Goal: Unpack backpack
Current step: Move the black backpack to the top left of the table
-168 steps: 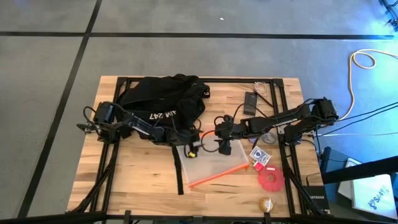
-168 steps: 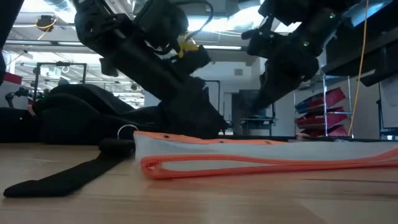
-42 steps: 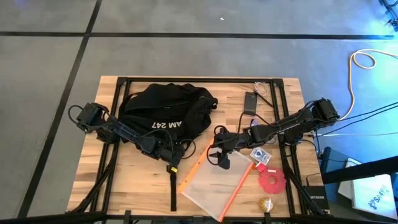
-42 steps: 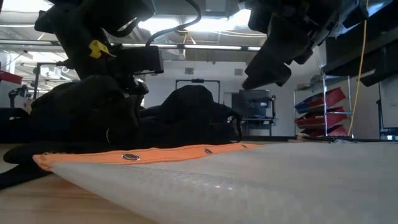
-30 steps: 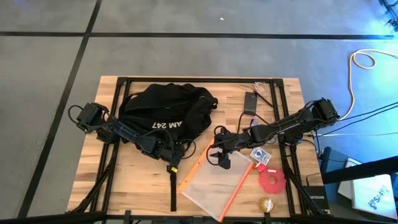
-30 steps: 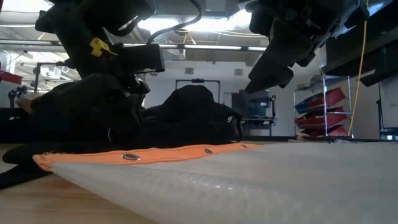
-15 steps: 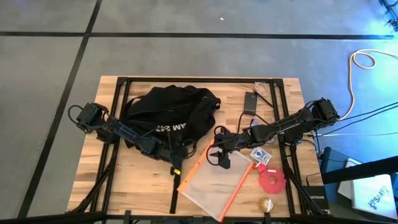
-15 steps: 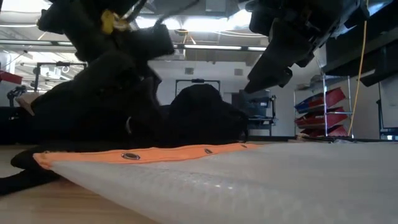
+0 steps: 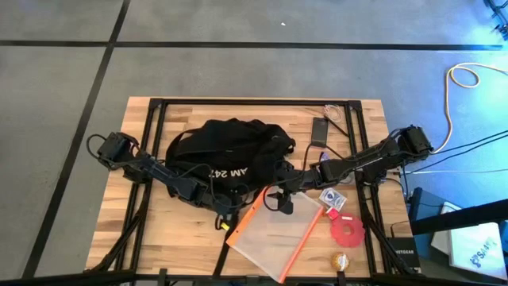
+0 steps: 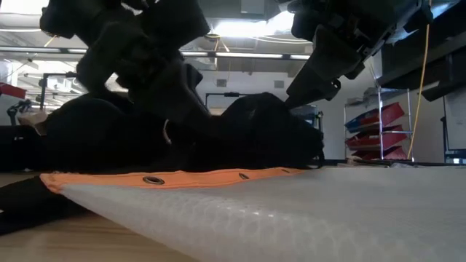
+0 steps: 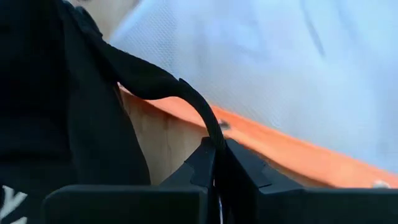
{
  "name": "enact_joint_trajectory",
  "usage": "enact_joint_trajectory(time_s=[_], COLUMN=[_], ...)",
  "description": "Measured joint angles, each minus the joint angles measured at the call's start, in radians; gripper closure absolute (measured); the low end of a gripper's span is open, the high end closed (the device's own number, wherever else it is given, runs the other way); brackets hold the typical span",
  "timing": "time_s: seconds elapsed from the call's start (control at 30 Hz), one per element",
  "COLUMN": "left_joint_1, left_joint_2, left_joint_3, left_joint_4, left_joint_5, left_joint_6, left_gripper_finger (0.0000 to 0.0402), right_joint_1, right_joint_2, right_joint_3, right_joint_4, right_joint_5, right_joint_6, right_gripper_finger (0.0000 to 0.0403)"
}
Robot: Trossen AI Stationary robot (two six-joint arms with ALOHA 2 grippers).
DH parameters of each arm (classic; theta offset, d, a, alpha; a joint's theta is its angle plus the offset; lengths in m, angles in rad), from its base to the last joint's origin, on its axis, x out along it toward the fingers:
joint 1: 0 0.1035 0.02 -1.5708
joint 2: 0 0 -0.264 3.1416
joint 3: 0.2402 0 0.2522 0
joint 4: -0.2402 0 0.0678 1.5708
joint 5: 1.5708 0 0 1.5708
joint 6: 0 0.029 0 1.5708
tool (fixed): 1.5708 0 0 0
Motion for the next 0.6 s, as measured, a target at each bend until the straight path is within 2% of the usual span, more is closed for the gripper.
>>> enact_joint_trajectory(time_s=[0.13, 0.27, 0.33, 0.43, 0.6], left_joint_1=[0.005, 0.008, 0.012, 0.012, 0.011], left_joint_2=[0.000, 0.000, 0.000, -0.001, -0.001], left_joint_3=[-0.028, -0.056, -0.057, -0.057, -0.057], left_joint_4=[0.036, 0.132, 0.152, 0.161, 0.172], left_joint_5=[0.058, 0.104, 0.110, 0.114, 0.134], left_joint_6=[-0.001, -0.012, -0.012, 0.007, 0.015], left_gripper_finger=[0.0389, 0.0387, 0.0377, 0.0347, 0.0269], right_joint_1=[0.000, 0.000, -0.006, -0.024, -0.082], right_joint_2=[0.000, 0.000, 0.000, 0.000, 0.000], right_joint_3=[0.000, 0.000, 0.000, 0.001, 0.001], right_joint_4=[0.047, 0.144, 0.219, 0.308, 0.377], right_joint_5=[0.069, 0.197, 0.223, 0.236, 0.253], right_joint_6=[-0.058, -0.122, -0.153, -0.225, -0.270], right_gripper_finger=[0.0221, 0.0221, 0.0221, 0.0221, 0.0221])
